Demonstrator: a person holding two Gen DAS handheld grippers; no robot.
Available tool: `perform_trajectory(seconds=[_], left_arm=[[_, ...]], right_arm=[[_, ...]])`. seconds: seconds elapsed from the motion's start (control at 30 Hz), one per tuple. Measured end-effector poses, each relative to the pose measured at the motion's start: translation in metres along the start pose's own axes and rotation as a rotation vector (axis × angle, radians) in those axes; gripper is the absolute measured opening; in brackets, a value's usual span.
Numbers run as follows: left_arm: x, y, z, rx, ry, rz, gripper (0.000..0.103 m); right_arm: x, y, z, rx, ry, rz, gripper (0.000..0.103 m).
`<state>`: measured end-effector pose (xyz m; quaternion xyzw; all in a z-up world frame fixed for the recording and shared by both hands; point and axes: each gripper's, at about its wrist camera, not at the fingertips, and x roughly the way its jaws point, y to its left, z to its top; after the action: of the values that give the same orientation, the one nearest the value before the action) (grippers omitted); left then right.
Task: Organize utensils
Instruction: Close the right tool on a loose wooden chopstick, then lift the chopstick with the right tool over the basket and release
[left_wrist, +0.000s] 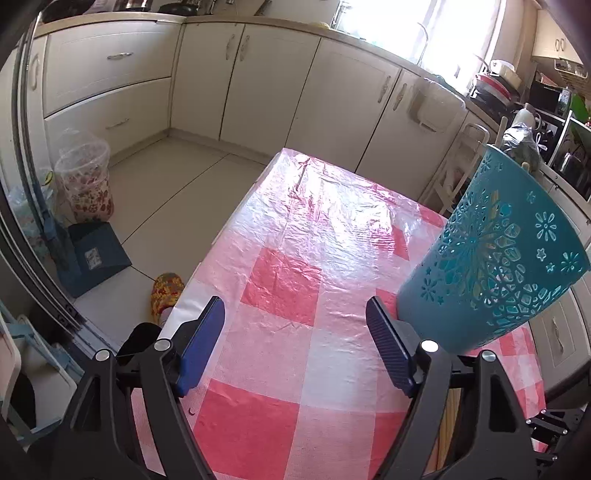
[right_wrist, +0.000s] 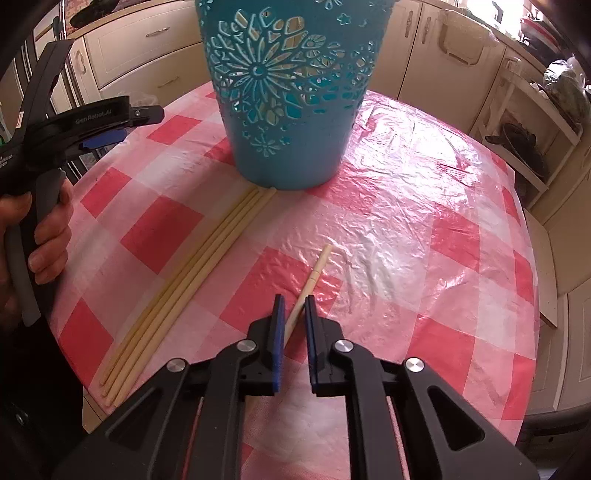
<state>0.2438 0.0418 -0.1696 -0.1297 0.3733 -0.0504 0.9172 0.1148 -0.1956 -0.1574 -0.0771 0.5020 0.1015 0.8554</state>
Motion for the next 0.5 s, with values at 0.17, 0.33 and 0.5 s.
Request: perform_trajectory(seconds=[0.17,0.33,0.5], left_arm=[[0.005,-0.002,-0.002,0.007,0.022,-0.012,0.077],[0.007,-0.003,-0.002,0.004,0.035,-0.011,0.078],[0.008,-0.004,-0.002,0.003,0.039,-0.009,0.078]], right_arm=[[-0.014,-0.036,-0.007,0.234,-0.038,0.267,0.006],[-0.055,-0.065,-0.01,0.388,-0.169,0.472,0.006],[-0.108,-0.08,0.018,0.433,-0.346,0.569,0.006]])
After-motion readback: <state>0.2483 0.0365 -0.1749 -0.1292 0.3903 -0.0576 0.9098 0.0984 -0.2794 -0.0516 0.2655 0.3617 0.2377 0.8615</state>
